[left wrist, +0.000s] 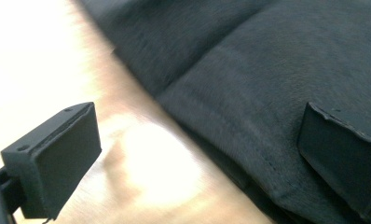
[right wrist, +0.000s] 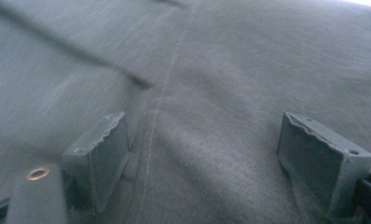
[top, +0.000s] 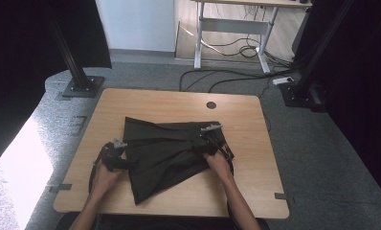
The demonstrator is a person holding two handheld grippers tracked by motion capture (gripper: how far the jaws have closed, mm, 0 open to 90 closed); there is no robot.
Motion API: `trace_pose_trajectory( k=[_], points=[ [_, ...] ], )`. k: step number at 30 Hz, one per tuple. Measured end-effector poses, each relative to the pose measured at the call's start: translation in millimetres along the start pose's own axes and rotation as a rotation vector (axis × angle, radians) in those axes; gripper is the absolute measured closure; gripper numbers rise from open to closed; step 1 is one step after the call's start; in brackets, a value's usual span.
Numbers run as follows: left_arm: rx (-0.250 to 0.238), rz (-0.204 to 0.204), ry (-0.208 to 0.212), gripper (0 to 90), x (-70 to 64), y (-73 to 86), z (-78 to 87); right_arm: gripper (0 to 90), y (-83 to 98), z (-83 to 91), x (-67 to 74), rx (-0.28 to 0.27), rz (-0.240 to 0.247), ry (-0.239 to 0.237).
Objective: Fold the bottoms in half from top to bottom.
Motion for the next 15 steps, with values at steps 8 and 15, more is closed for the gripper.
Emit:
trace_pose_trajectory(
  k=[8,15],
  points=[
    [0.047,-0.001,0.005,0.2,16.4,-19.9,-13.1,16.9,30.0,31.7,34.5,0.019,0.059,-0.018],
    [-0.038,0.072,0.072,4.8,22.8,-26.8,14.5,17.4,14.9,44.8,29.8,-0.007,0.100,-0.025]
  ],
)
Point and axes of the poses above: each handheld gripper's, and its own axes: z roughly backward along the jaws, y roughly out of its underside, x roughly to its left, the point moved 2 cm from there along -z, roughly forward along the jaws, and after that the axes turned 3 degrees about -x, right-handed, at the moved point
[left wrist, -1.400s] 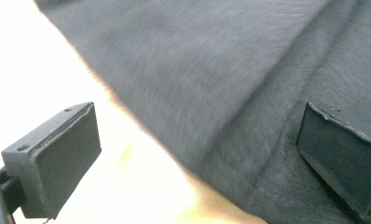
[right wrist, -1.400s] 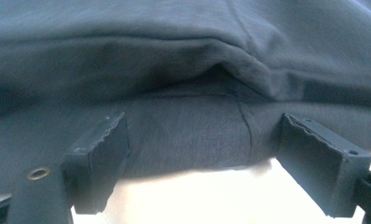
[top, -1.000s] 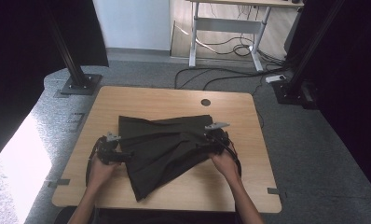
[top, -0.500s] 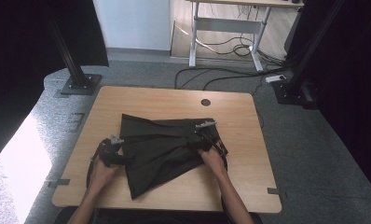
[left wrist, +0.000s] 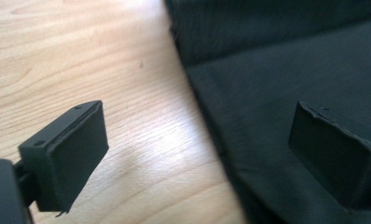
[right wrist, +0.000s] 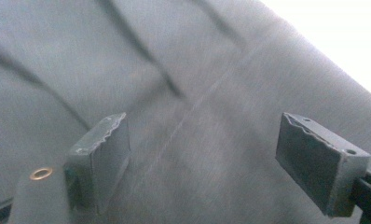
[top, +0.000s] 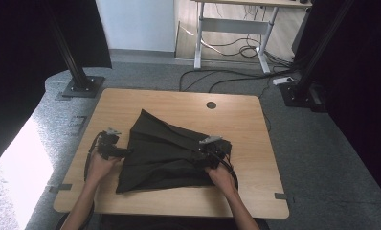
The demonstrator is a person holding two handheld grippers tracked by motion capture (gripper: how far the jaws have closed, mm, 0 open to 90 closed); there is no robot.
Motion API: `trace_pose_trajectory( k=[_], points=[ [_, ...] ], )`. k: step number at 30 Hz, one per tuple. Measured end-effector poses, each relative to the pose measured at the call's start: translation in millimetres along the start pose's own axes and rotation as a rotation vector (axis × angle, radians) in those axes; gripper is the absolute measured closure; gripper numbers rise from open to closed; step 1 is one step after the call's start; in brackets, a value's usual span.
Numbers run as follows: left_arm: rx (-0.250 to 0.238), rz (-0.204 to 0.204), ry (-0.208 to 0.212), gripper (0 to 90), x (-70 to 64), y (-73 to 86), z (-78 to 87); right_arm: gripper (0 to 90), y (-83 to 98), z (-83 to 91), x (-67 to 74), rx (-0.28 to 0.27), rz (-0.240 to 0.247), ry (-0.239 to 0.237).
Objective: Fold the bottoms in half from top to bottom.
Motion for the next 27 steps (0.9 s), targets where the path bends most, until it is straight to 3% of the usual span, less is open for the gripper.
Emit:
trace_pose_trajectory(
  k=[3,7,10,11,14,17,20,24,27],
  points=[
    [0.009,-0.005,0.023,4.4,-5.3,-3.7,-0.9,16.6,-13.7,2.7,0.5,-0.033,0.002,-0.002],
    [0.057,-0.018,0.059,2.2,-18.4,-4.8,-19.4,16.5,-29.0,-4.2,10.3,-0.049,0.029,-0.029],
    [0.091,-0.038,0.041,1.7,-25.6,-2.2,-33.4,16.5,-34.4,-11.7,18.3,-0.056,0.047,-0.045],
    [0.123,-0.065,0.022,2.2,-28.2,0.9,-40.1,16.5,-34.9,-13.3,19.7,-0.058,0.051,-0.049],
    [0.092,-0.054,0.006,0.0,-31.3,1.5,-43.7,16.5,-34.7,-19.5,23.8,-0.063,0.062,-0.059],
    [0.089,-0.077,0.029,14.0,-37.8,-0.2,-40.0,16.3,-32.8,-25.9,25.1,-0.055,0.061,-0.063],
    [0.083,-0.071,0.029,20.5,-41.3,-0.4,-39.5,16.3,-28.9,-33.9,27.0,-0.045,0.058,-0.071],
    [0.109,-0.083,0.047,36.4,-47.0,-5.2,-38.5,16.0,-24.2,-37.9,27.0,-0.043,0.054,-0.069],
    [0.124,-0.080,0.053,42.0,-48.5,-8.4,-39.4,16.0,-24.2,-35.5,24.2,-0.047,0.051,-0.062]
  ],
)
Point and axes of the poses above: each handheld gripper's, and its own axes: z roughly backward along the jaws, y roughly out of its underside, x roughly to its left, the point moved 2 cm from there along -z, roughly forward along the jaws, and after that the axes turned 3 degrees about -x, right-handed, at the moved point
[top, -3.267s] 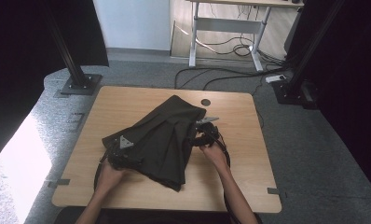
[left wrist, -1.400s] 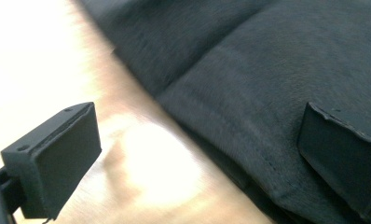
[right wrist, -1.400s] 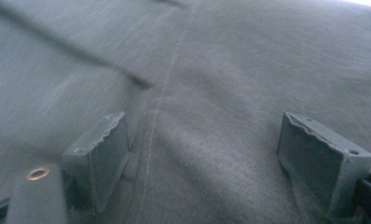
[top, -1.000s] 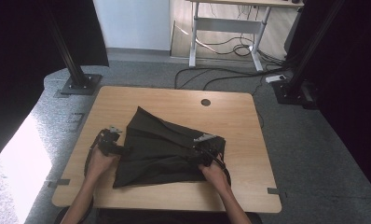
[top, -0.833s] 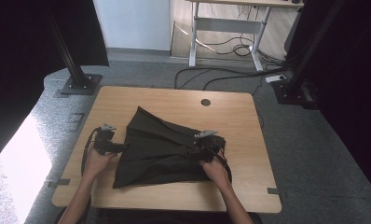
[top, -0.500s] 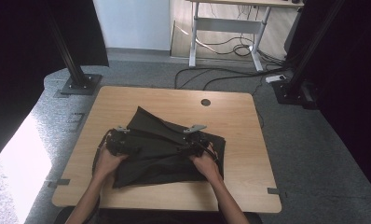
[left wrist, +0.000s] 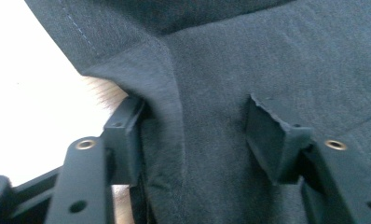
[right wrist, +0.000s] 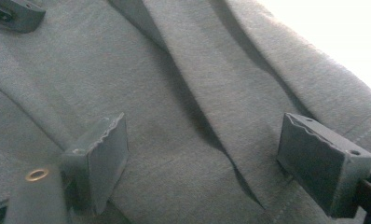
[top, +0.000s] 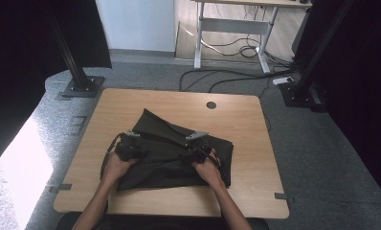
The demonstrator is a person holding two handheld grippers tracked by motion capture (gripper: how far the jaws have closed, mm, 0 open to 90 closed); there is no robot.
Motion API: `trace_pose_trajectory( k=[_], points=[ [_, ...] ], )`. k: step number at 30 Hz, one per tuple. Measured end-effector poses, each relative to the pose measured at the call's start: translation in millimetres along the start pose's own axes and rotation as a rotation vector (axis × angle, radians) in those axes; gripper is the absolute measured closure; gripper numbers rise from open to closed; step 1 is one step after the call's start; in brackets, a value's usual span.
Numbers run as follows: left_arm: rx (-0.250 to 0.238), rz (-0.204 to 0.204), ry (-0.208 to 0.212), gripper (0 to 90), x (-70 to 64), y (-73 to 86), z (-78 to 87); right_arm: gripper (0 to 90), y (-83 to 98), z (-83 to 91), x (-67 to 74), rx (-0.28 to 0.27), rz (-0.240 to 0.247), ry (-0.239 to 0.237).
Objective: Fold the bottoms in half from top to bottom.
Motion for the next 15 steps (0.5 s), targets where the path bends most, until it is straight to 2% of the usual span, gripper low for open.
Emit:
trace_pose_trajectory(
  k=[2,6,11,15],
  points=[
    [0.000,0.004,0.011,47.6,-0.6,-1.1,0.2,15.9,0.5,0.6,-1.3,0.000,-0.003,0.002],
    [-0.020,0.011,0.048,67.1,-3.4,0.1,0.3,15.3,5.0,-4.5,0.4,0.011,-0.006,0.005],
    [-0.036,0.008,0.049,71.6,-4.1,1.5,1.2,16.0,8.3,-5.7,0.3,-0.001,-0.007,0.008],
    [-0.026,0.014,0.056,72.7,-3.3,-1.5,3.0,16.5,6.8,-1.3,-3.8,-0.014,-0.015,0.029]
  ],
)
Point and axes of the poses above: each handheld gripper's, and its own axes: z roughly backward along the jaws, y roughly out of its underside, x roughly to its left, the point moved 2 cm from there along -z, roughly forward along the jaws, and after that the axes turned 3 degrees about -x, right-handed, at the moved point
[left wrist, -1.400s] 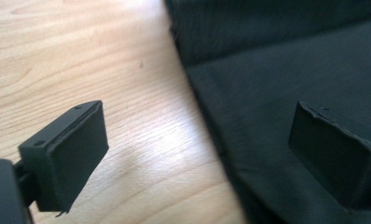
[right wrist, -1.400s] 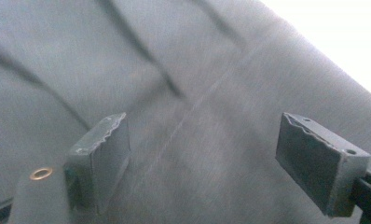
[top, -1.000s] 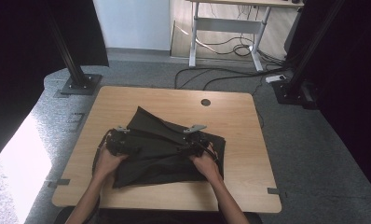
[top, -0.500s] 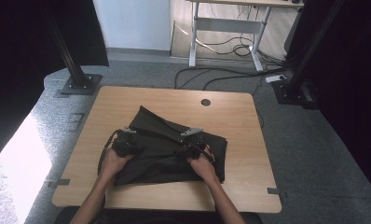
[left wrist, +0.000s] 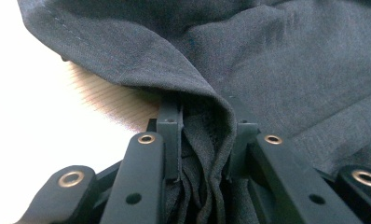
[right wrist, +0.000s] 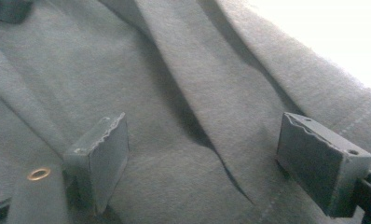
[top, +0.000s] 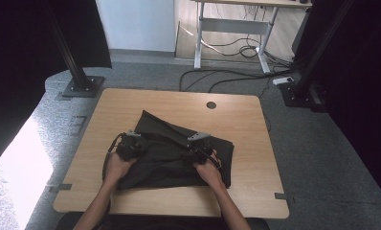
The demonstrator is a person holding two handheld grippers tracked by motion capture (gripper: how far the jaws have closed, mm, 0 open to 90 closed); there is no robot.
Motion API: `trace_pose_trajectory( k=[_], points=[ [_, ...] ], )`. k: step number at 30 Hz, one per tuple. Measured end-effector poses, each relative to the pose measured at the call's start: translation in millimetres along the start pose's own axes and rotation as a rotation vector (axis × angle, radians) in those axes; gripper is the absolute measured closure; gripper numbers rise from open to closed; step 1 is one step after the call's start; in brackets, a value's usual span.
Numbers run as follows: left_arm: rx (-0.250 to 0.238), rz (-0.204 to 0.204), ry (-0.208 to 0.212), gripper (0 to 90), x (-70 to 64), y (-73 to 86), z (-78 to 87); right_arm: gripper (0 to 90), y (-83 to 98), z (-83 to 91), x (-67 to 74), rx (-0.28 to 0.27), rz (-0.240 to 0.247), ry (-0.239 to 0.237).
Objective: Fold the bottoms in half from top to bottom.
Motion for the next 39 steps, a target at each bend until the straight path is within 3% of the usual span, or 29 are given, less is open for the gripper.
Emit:
trace_pose_trajectory(
  k=[3,7,12,16,19,22,24,26,27,28,29,31,33,36,39],
  points=[
    [-0.013,0.003,0.011,73.5,0.3,-3.5,5.6,14.9,3.6,-5.5,-2.1,0.018,-0.005,0.007],
    [-0.058,0.002,0.035,74.9,-1.8,-14.8,21.5,13.2,6.3,-11.1,-0.4,0.001,-0.008,0.033],
    [-0.102,-0.049,0.060,77.6,-16.5,-37.5,43.2,13.1,6.8,-11.6,1.0,-0.001,-0.012,0.039],
    [-0.097,-0.096,0.047,77.7,-30.4,-51.0,51.2,13.1,7.4,-11.9,0.5,-0.008,-0.013,0.034],
    [-0.070,-0.082,0.026,76.7,-24.8,-46.6,47.1,13.2,8.1,-11.7,0.5,-0.012,-0.016,0.033],
    [-0.029,-0.048,0.005,75.1,-11.0,-30.3,36.1,13.1,8.3,-11.7,0.7,-0.012,-0.017,0.032],
    [-0.017,-0.039,-0.040,70.1,-4.2,-18.3,28.8,13.1,8.4,-11.7,0.8,-0.013,-0.017,0.032],
    [-0.012,-0.034,-0.104,57.1,4.2,-9.0,24.9,13.1,8.3,-11.8,0.8,-0.013,-0.017,0.032],
    [-0.012,-0.017,-0.115,48.3,9.1,-5.1,23.8,13.1,8.3,-11.8,0.7,-0.012,-0.017,0.032],
    [-0.008,0.008,-0.110,36.6,14.2,-1.8,22.7,13.1,8.2,-11.9,0.7,-0.012,-0.017,0.031],
    [-0.003,0.022,-0.110,36.6,17.8,0.3,21.5,13.1,8.2,-11.9,0.7,-0.012,-0.017,0.031],
    [0.006,0.044,-0.111,26.6,23.8,5.7,16.7,13.1,8.1,-12.0,0.5,-0.012,-0.016,0.030],
    [0.031,0.054,-0.076,18.4,24.0,9.5,9.2,13.1,8.1,-12.1,0.5,-0.013,-0.016,0.030],
    [0.049,0.031,-0.084,9.7,18.5,11.2,2.1,13.2,8.4,-11.9,0.5,-0.014,-0.016,0.031],
    [0.075,0.019,-0.071,7.6,13.3,8.8,1.0,13.2,8.6,-11.9,0.5,-0.015,-0.015,0.031]
  ],
)
Point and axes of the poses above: each handheld gripper's, and its own axes: z roughly backward along the jaws, y roughly out of its underside, x roughly to its left, the point moved 2 cm from there along -z, roughly forward along the jaws, and after that the axes turned 3 degrees about -x, right-handed, at the moved point
